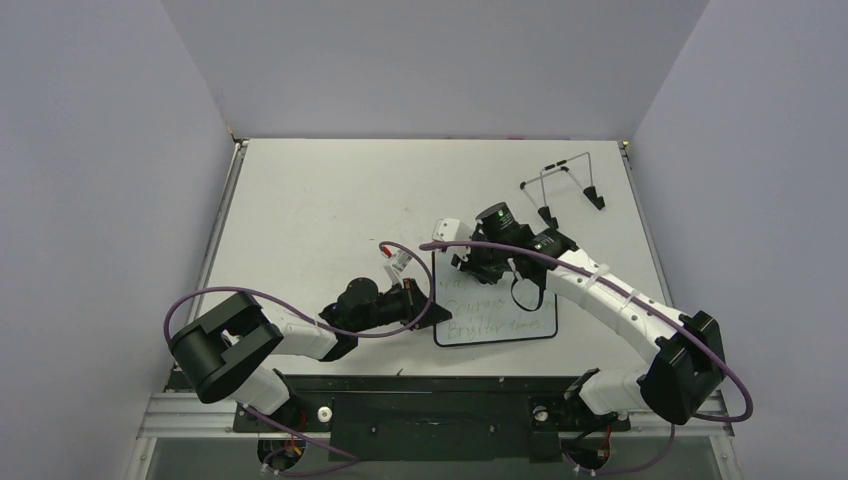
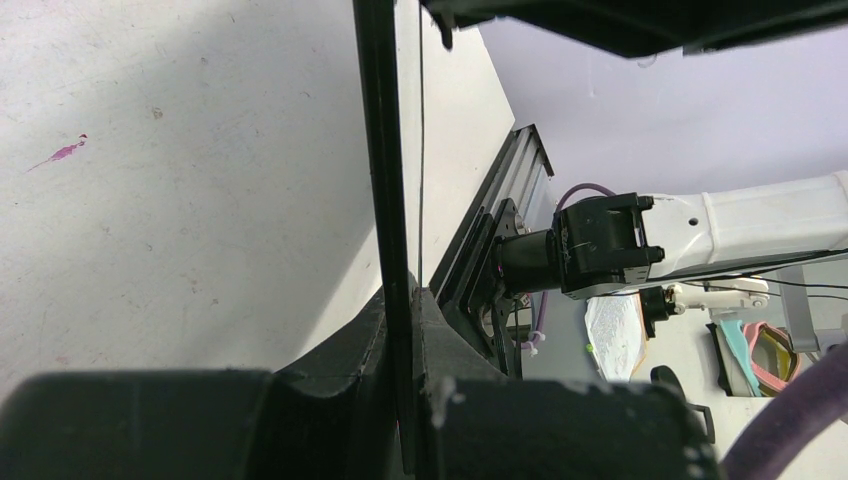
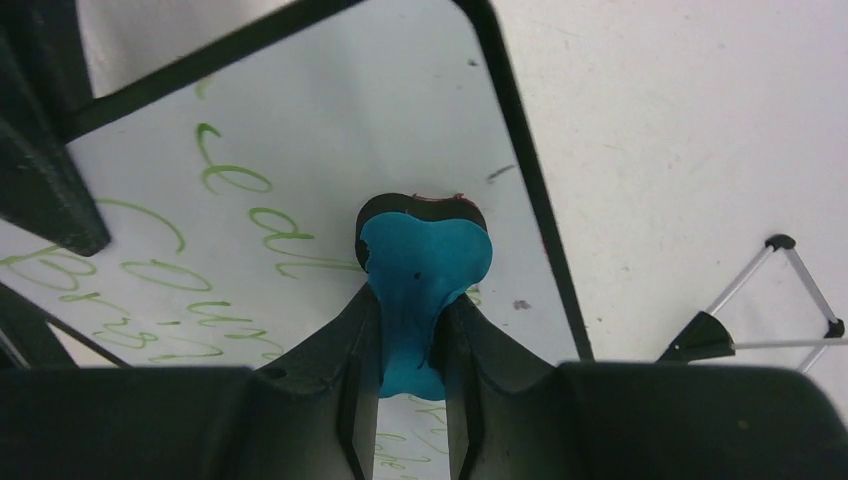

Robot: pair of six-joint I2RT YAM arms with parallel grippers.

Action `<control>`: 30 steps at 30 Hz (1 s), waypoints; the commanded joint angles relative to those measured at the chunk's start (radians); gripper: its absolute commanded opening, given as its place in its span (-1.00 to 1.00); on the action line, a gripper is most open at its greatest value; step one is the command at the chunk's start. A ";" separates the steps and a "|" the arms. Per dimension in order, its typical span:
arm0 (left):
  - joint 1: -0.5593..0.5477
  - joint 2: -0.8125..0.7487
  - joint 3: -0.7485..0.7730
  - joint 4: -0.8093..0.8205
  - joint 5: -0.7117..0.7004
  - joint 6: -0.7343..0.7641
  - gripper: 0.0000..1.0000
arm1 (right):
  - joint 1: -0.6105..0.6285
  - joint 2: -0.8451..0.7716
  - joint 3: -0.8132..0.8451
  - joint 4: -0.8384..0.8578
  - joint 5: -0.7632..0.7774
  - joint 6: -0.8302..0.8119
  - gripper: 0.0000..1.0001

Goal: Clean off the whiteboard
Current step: Erase the whiteboard at the center of the board.

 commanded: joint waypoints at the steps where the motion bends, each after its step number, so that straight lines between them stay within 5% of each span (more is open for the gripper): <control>1: -0.013 -0.032 0.022 0.105 0.030 0.046 -1.00 | 0.012 -0.006 0.007 -0.019 -0.039 -0.031 -1.00; 6: -0.012 -0.033 0.024 0.103 0.030 0.047 -1.00 | -0.030 -0.015 -0.011 0.093 0.175 0.088 -1.00; 17: -0.012 -0.036 0.030 0.088 0.029 0.052 -1.00 | 0.064 -0.035 -0.045 -0.058 -0.048 -0.116 -1.00; 23: -0.012 -0.035 0.027 0.087 0.025 0.054 -1.00 | 0.014 -0.044 -0.053 0.073 0.141 0.017 -1.00; 30: -0.012 -0.034 0.026 0.089 0.025 0.055 -1.00 | -0.004 -0.053 -0.064 0.073 0.121 0.007 -1.00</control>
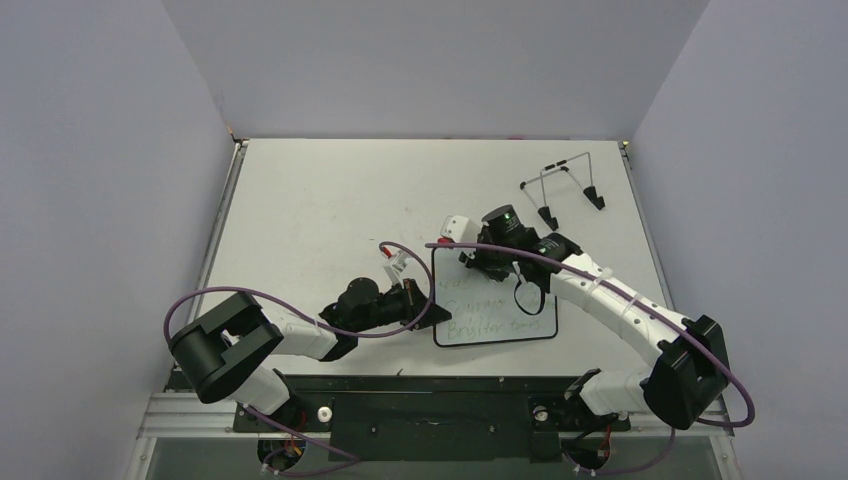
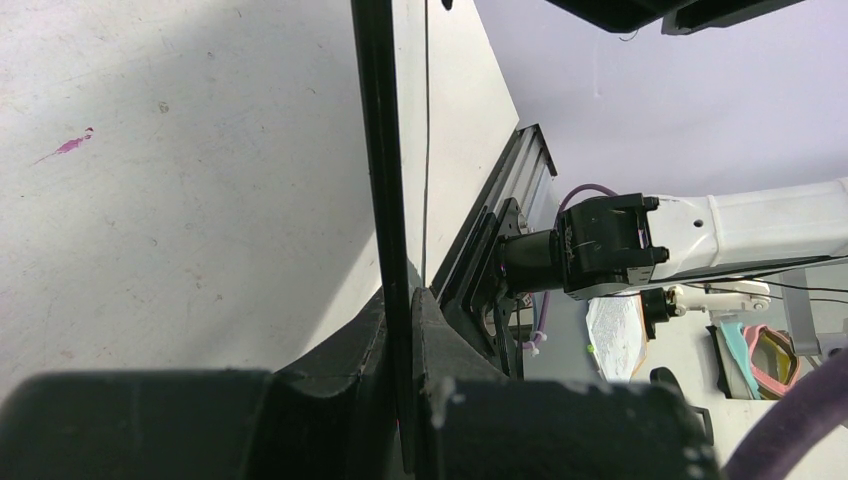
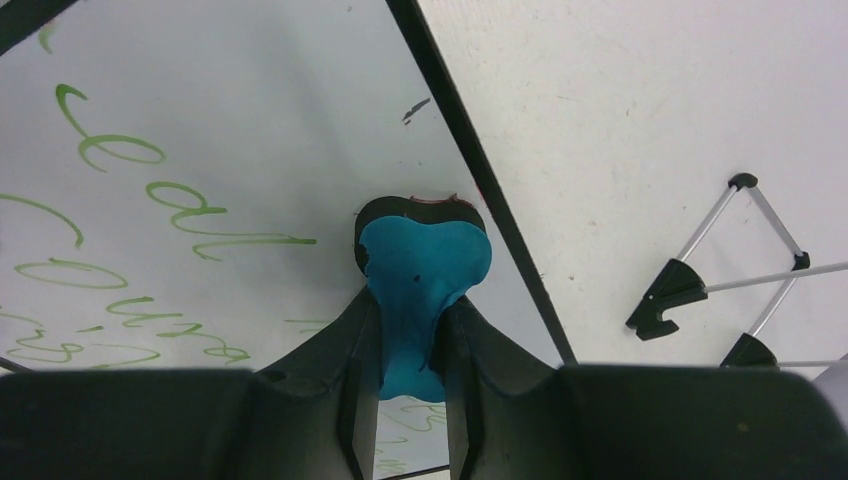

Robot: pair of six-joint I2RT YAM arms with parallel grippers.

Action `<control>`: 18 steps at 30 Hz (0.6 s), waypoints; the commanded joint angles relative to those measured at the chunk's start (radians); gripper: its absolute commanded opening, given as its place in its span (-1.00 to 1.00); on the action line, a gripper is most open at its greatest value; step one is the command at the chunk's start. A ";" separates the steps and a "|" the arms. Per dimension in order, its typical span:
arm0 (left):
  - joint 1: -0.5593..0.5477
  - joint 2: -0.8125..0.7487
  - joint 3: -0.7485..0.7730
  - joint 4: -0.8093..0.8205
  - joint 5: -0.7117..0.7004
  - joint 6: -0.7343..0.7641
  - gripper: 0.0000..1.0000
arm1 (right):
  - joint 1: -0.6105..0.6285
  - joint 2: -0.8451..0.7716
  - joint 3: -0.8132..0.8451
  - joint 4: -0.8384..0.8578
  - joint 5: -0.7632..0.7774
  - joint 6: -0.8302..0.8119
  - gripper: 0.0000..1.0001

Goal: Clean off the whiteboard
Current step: Erase the whiteboard at the center of the board.

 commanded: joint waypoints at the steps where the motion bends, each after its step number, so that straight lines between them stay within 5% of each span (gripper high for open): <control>1: -0.012 -0.035 0.026 0.103 0.029 0.056 -1.00 | 0.011 -0.025 -0.008 0.023 -0.004 -0.013 -1.00; 5: -0.012 -0.041 0.028 0.097 0.028 0.060 -1.00 | 0.079 -0.040 -0.025 -0.040 -0.076 -0.102 -1.00; 14: -0.012 -0.035 0.029 0.094 0.029 0.063 -1.00 | -0.002 -0.060 -0.033 0.138 0.163 0.078 -1.00; 18: -0.012 -0.033 0.033 0.096 0.033 0.062 -1.00 | 0.002 -0.046 -0.032 0.072 0.048 0.012 -1.00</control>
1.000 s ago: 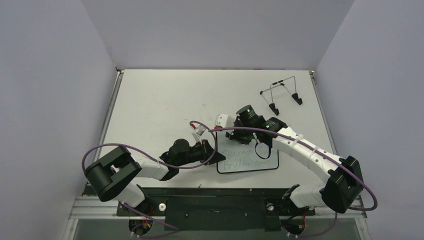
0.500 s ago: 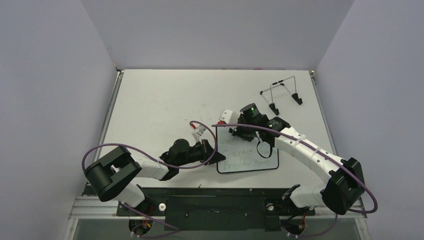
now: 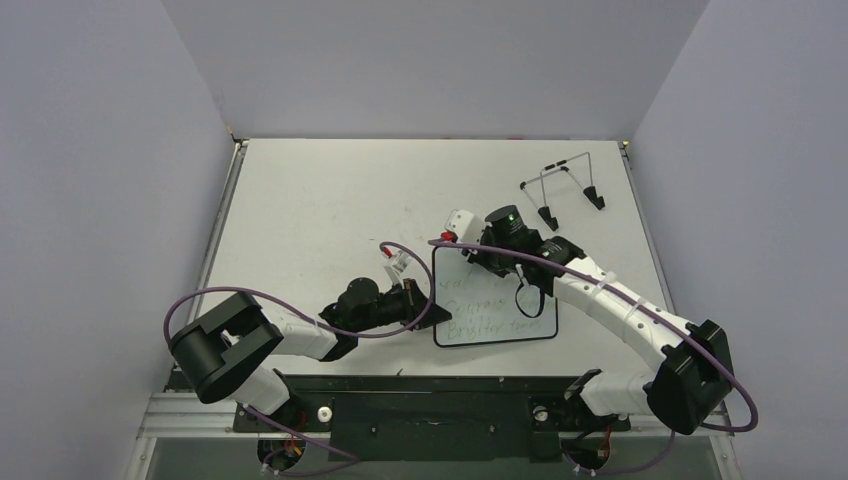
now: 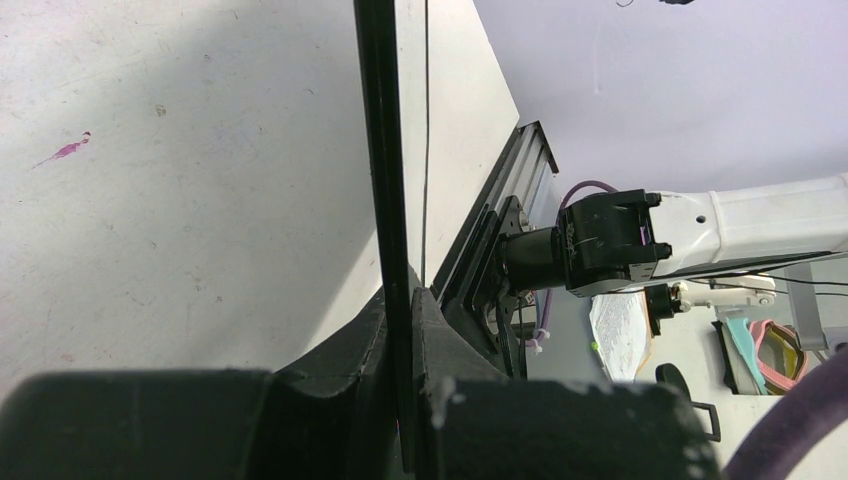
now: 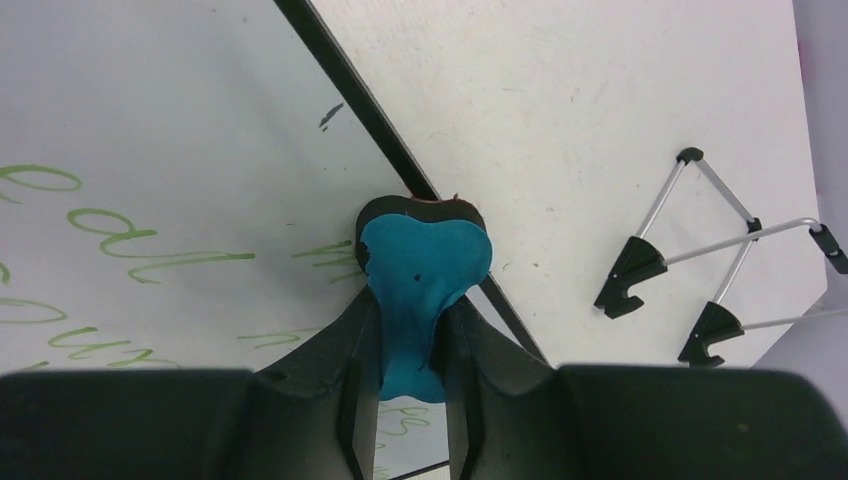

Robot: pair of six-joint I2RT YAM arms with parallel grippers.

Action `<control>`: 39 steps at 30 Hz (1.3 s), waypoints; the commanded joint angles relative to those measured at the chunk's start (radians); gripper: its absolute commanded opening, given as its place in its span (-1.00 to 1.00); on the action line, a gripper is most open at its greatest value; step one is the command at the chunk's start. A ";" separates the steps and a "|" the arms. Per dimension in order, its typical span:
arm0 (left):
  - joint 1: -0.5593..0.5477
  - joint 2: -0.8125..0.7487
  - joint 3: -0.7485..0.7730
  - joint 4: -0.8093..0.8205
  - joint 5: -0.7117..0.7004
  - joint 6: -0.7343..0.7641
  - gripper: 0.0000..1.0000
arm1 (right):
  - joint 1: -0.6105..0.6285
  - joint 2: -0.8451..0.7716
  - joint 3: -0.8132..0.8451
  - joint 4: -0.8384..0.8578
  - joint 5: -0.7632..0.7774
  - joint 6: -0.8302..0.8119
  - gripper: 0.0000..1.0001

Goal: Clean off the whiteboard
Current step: Erase the whiteboard at the center of the board.

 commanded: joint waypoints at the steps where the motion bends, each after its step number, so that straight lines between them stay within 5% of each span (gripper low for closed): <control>1: -0.011 -0.034 0.032 0.093 0.030 0.050 -1.00 | 0.008 -0.016 0.002 -0.044 -0.109 -0.061 -1.00; 7: -0.011 -0.047 0.029 0.082 0.024 0.056 -1.00 | 0.042 -0.014 0.009 -0.149 -0.239 -0.160 -1.00; 15: -0.011 -0.046 0.030 0.082 0.026 0.056 -1.00 | -0.024 -0.014 0.002 0.028 0.013 0.025 -1.00; 25: -0.011 -0.047 0.036 0.074 0.027 0.060 -1.00 | 0.021 -0.022 -0.009 -0.131 -0.195 -0.162 -1.00; 33: -0.012 -0.053 0.038 0.063 0.027 0.064 -1.00 | -0.027 -0.040 -0.031 0.009 -0.018 -0.033 -1.00; 39: -0.011 -0.057 0.039 0.054 0.027 0.068 -1.00 | -0.024 -0.039 -0.029 -0.067 -0.116 -0.119 -1.00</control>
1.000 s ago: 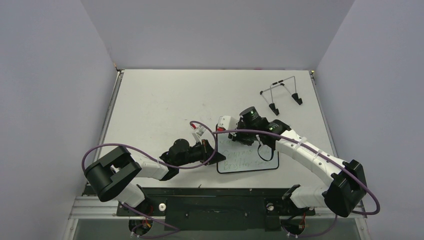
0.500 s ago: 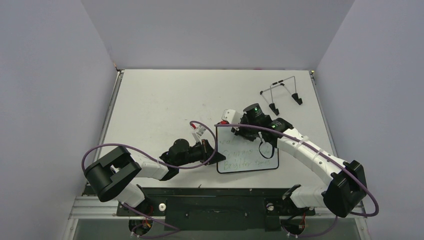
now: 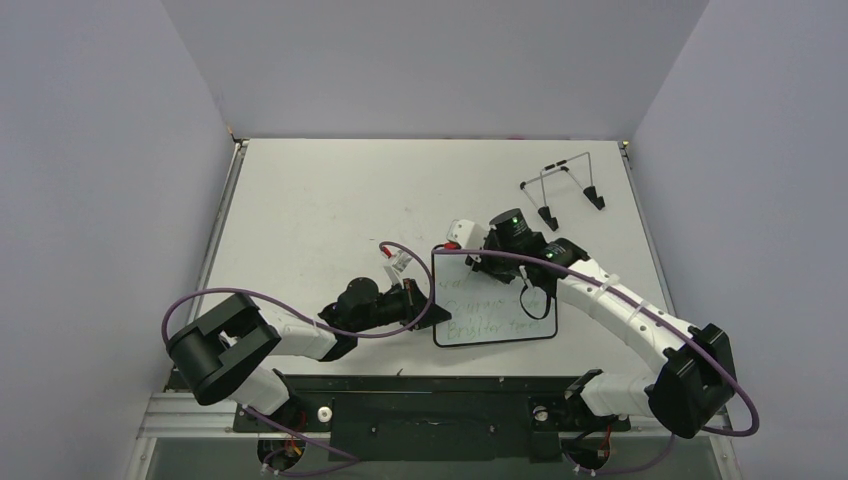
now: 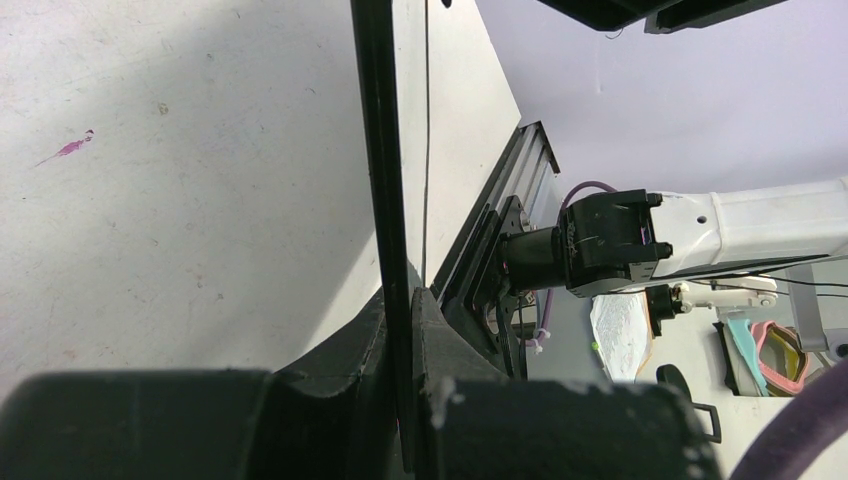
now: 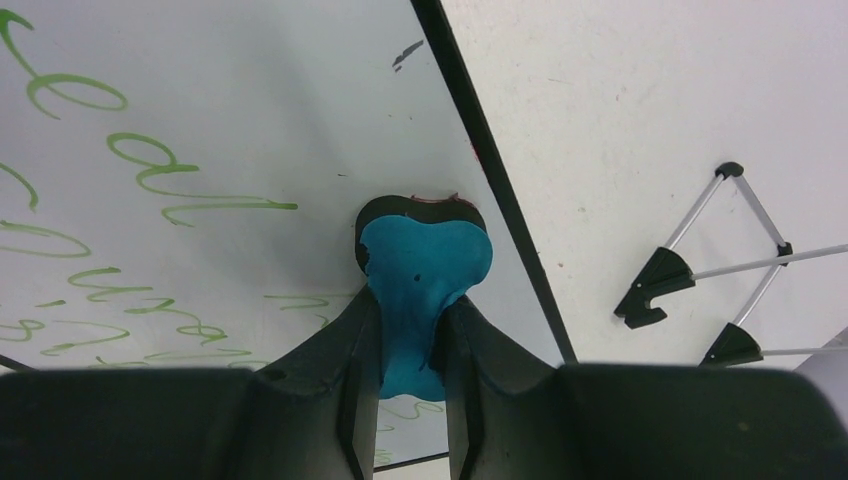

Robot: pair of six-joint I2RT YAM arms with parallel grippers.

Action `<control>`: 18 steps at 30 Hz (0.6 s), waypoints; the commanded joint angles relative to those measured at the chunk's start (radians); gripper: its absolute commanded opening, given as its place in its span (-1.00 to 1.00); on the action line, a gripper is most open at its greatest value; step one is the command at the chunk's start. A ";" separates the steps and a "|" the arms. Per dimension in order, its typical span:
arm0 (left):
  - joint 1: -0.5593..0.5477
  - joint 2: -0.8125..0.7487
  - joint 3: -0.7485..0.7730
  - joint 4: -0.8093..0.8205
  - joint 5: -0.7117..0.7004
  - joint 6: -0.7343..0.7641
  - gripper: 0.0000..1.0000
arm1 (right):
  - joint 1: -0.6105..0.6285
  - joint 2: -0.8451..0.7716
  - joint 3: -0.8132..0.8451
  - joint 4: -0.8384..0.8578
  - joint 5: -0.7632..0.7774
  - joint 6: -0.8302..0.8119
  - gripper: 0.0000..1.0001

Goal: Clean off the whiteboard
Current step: Erase the whiteboard at the center of the board.

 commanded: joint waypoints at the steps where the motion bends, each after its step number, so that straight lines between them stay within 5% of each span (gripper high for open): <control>1: -0.011 -0.046 0.039 0.070 0.028 0.066 -1.00 | 0.012 -0.021 -0.003 -0.033 -0.047 -0.067 -1.00; 7: -0.011 -0.047 0.037 0.062 0.024 0.073 -1.00 | 0.030 -0.027 -0.010 -0.031 -0.040 -0.080 -1.00; 12: -0.011 -0.049 0.033 0.062 0.022 0.075 -1.00 | -0.011 -0.047 -0.017 0.115 0.140 0.080 -1.00; 18: -0.011 -0.048 0.032 0.062 0.022 0.075 -1.00 | -0.064 -0.051 -0.012 0.097 0.040 0.097 -1.00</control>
